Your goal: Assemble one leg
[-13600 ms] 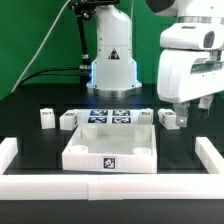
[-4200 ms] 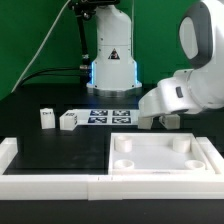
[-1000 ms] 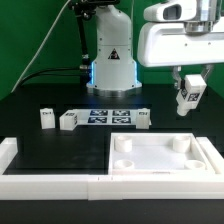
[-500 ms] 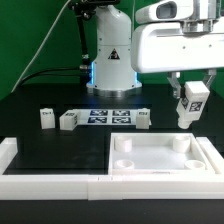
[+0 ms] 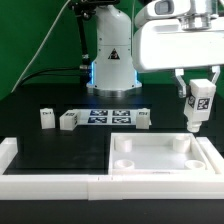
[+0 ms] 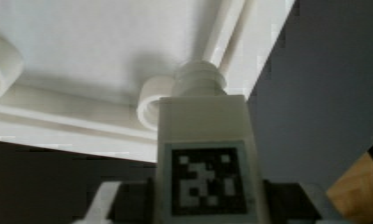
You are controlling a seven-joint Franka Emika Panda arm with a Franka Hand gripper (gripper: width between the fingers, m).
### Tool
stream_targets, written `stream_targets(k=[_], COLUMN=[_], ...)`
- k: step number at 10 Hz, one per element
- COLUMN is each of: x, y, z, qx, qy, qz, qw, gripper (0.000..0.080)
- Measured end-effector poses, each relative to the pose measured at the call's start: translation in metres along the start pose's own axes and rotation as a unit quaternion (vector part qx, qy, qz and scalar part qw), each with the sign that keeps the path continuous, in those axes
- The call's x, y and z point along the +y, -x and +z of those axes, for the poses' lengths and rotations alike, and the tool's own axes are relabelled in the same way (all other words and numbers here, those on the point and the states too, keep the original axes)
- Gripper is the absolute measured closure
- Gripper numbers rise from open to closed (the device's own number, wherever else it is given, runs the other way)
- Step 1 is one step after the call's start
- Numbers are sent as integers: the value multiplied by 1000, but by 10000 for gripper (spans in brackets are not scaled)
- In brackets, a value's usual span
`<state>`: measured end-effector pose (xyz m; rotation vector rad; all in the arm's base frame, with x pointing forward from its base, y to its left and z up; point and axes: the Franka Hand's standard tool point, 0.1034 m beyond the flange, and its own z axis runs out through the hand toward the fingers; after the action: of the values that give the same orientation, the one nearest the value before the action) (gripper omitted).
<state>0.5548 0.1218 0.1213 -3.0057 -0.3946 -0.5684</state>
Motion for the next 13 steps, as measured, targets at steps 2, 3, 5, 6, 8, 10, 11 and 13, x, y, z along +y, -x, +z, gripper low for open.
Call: stream_targets(k=[2,3,5,6,8,10,11,13], x=[4,6,12,14,12,10,11,14], y=[-15,-21,-32,-33,-30,-27,-30,-34], z=[6,12,24,30,37,43,44,46], qx=[4,7,11,9,7,10,18,25], qy=[0,0,0,0,-2,-3,-2,-1], qz=[-12,-22,-34,-36,-37,-38,-38,-48], qw=[1000,1000,999,999,999,999,999,999], gripper=[509,509,509,509,509,509,509,509])
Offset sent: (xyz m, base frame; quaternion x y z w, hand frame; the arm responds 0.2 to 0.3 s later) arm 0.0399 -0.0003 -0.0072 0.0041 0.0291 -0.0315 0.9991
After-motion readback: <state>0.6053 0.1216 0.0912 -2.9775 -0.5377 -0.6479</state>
